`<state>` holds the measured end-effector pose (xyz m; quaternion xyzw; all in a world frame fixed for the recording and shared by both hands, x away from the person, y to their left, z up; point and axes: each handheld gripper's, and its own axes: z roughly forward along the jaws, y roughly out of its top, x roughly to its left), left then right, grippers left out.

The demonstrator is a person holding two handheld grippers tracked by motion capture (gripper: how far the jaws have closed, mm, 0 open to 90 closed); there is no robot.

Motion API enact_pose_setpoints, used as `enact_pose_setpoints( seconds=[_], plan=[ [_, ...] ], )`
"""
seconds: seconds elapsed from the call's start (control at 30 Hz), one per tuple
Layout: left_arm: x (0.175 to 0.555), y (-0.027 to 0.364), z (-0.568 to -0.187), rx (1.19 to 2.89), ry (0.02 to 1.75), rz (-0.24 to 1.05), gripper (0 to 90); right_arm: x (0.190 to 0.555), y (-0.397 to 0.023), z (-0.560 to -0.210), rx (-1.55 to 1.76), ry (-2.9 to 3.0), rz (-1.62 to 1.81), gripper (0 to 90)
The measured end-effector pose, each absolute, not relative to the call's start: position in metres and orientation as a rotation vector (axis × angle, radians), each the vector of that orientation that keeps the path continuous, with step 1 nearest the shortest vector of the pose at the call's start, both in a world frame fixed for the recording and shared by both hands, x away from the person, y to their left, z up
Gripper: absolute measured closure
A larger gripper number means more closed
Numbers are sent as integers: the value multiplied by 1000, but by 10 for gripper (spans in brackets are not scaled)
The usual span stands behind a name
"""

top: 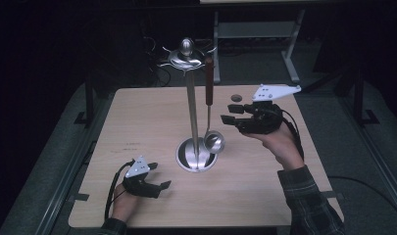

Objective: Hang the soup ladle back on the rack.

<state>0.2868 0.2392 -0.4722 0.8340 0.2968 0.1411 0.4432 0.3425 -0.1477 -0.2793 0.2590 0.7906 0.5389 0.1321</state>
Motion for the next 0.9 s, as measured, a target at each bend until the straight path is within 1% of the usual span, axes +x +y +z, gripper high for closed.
enact_pose_setpoints(
  seconds=[0.03, 0.13, 0.17, 0.27, 0.3, 0.33, 0.43, 0.6, 0.67, 0.7, 0.9],
  plan=[
    [287, 239, -472, 2066, 737, 351, 142, 341, -152, -287, 770, 2301, 1554, 509],
    [287, 239, -473, 2063, 738, 351, 142, 339, -157, -295, 793, 2312, 1548, 502],
    [287, 239, -473, 2063, 738, 351, 142, 338, -162, -304, 810, 2315, 1536, 495],
    [287, 239, -473, 2065, 738, 352, 142, 335, -167, -312, 837, 2318, 1527, 489],
    [287, 239, -472, 2069, 740, 349, 142, 333, -172, -320, 858, 2325, 1515, 481],
    [287, 239, -472, 2069, 740, 349, 142, 333, -172, -320, 858, 2325, 1515, 481],
    [287, 239, -473, 2064, 739, 352, 142, 330, -179, -336, 892, 2334, 1486, 464],
    [287, 239, -473, 2062, 740, 351, 142, 324, -188, -362, 941, 2361, 1386, 428],
    [287, 239, -473, 2062, 738, 352, 142, 322, -189, -365, 947, 2365, 1374, 421],
    [287, 239, -473, 2064, 738, 351, 141, 318, -192, -373, 959, 2368, 1341, 403],
    [287, 239, -473, 2064, 736, 353, 142, 310, -203, -393, 1014, 2360, 1287, 375]
  ],
)
